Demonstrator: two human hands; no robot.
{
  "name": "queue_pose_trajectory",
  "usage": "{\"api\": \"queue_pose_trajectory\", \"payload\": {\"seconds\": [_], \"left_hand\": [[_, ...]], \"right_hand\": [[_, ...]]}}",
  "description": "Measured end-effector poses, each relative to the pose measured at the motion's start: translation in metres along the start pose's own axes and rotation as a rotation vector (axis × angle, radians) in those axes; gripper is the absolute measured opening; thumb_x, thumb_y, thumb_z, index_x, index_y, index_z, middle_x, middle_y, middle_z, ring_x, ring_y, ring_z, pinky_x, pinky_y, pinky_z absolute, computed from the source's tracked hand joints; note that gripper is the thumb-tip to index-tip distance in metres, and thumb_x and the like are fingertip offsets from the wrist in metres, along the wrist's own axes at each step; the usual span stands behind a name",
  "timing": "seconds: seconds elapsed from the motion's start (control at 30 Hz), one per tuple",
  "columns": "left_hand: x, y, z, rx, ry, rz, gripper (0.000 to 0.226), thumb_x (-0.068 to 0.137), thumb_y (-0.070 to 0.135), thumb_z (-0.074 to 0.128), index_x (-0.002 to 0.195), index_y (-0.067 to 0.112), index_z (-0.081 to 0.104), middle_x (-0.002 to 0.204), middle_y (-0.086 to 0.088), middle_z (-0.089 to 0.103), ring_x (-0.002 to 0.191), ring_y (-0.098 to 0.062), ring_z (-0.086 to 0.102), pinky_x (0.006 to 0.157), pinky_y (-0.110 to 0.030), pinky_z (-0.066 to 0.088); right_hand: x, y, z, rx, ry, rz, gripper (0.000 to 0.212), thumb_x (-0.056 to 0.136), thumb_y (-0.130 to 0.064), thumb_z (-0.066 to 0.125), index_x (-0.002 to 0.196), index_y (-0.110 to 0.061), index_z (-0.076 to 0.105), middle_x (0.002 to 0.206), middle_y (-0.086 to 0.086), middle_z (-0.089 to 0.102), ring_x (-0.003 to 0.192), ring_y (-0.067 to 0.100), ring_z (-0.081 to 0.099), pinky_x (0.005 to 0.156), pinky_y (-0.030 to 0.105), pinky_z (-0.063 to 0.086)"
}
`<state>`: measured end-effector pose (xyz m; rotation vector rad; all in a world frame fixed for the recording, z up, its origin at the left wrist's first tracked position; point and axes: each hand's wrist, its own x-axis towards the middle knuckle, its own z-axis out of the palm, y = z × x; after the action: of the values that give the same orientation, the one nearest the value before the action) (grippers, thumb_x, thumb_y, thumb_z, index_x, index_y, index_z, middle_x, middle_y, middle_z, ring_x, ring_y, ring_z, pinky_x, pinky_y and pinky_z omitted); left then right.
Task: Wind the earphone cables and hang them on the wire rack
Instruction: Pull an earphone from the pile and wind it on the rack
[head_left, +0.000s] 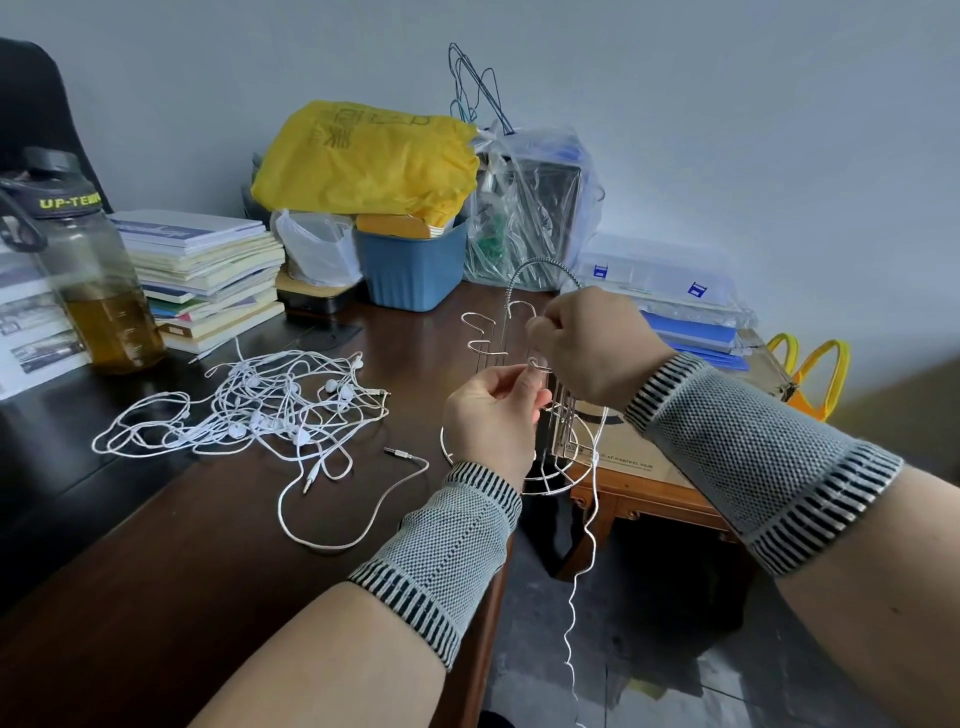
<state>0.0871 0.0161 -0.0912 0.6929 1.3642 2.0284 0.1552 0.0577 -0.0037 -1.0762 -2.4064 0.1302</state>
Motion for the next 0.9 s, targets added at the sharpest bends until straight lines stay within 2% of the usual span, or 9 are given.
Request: {"api": "queue_pose_trajectory", "payload": {"seconds": [0.13,0.2,0.27,0.43,0.5,0.6,0.73,0.8,0.9], "left_hand": [[0.003,0.001,-0.002,-0.072,0.013,-0.009,0.014,0.091,0.004,0.065,0.078,0.01,0.065,0.054,0.009,0.065,0.052,0.003,0.063,0.052,-0.01,0.048],[0.004,0.003,-0.002,-0.097,0.017,-0.02,0.019,0.091,0.001,0.063,0.074,0.01,0.062,0.049,0.009,0.062,0.048,0.003,0.06,0.051,-0.01,0.049],[0.005,0.004,-0.003,-0.109,0.029,-0.022,0.02,0.09,0.0,0.064,0.072,0.009,0.062,0.052,0.007,0.061,0.046,0.002,0.059,0.05,-0.012,0.049],[0.006,0.0,-0.003,-0.091,0.032,0.003,0.023,0.089,0.003,0.067,0.069,0.013,0.062,0.057,0.005,0.061,0.046,-0.001,0.059,0.05,-0.017,0.051],[0.007,0.0,-0.003,-0.118,0.028,-0.022,0.022,0.09,0.002,0.065,0.07,0.011,0.062,0.057,0.005,0.06,0.044,-0.003,0.057,0.048,-0.018,0.051],[0.005,0.003,-0.001,-0.197,0.036,-0.095,0.021,0.091,-0.002,0.062,0.071,0.004,0.057,0.051,0.0,0.054,0.032,0.0,0.046,0.035,-0.013,0.039],[0.01,-0.003,-0.005,-0.24,0.027,-0.106,0.023,0.086,-0.008,0.065,0.067,0.004,0.059,0.047,0.001,0.06,0.038,-0.009,0.052,0.04,-0.016,0.043],[0.011,-0.005,-0.007,-0.21,0.015,-0.084,0.023,0.086,-0.009,0.064,0.068,0.004,0.061,0.046,0.003,0.06,0.039,-0.007,0.053,0.042,-0.017,0.044],[0.01,-0.005,-0.007,-0.122,0.022,-0.032,0.014,0.087,-0.008,0.062,0.075,0.0,0.064,0.042,0.007,0.058,0.036,0.0,0.05,0.039,-0.014,0.042]], "right_hand": [[0.001,-0.006,0.002,-0.002,-0.044,-0.057,0.036,0.095,-0.019,0.042,0.079,0.001,0.067,0.076,0.015,0.065,0.07,0.028,0.059,0.064,0.033,0.047],[-0.006,-0.004,0.004,0.0,-0.019,-0.087,0.034,0.094,-0.019,0.046,0.073,-0.002,0.067,0.068,0.01,0.063,0.057,0.021,0.055,0.055,0.028,0.045],[-0.018,-0.002,0.009,0.027,0.042,-0.102,0.031,0.094,-0.02,0.051,0.074,-0.007,0.07,0.06,0.003,0.061,0.045,0.008,0.046,0.043,0.015,0.035],[-0.033,0.004,0.026,0.124,0.258,-0.068,0.018,0.089,-0.023,0.063,0.075,-0.017,0.072,0.058,-0.008,0.059,0.043,0.003,0.044,0.043,0.012,0.03],[-0.033,0.005,0.034,0.053,0.325,-0.084,0.013,0.086,-0.023,0.065,0.076,-0.019,0.071,0.062,-0.005,0.063,0.051,0.009,0.052,0.048,0.017,0.035],[-0.032,0.004,0.044,-0.082,0.427,-0.146,0.006,0.08,-0.02,0.069,0.075,-0.017,0.071,0.062,0.002,0.065,0.052,0.026,0.059,0.05,0.023,0.037],[-0.036,-0.002,0.059,-0.197,0.48,-0.234,0.003,0.073,-0.01,0.071,0.075,-0.011,0.071,0.063,0.003,0.062,0.045,0.026,0.059,0.045,0.023,0.036],[-0.041,-0.001,0.066,-0.076,0.484,-0.202,0.011,0.079,-0.011,0.063,0.082,-0.011,0.074,0.073,0.004,0.067,0.056,0.024,0.063,0.049,0.025,0.044],[-0.048,-0.002,0.064,0.425,0.377,0.09,0.015,0.089,-0.013,0.062,0.089,-0.014,0.076,0.079,-0.001,0.072,0.068,0.012,0.066,0.064,0.023,0.05]]}}
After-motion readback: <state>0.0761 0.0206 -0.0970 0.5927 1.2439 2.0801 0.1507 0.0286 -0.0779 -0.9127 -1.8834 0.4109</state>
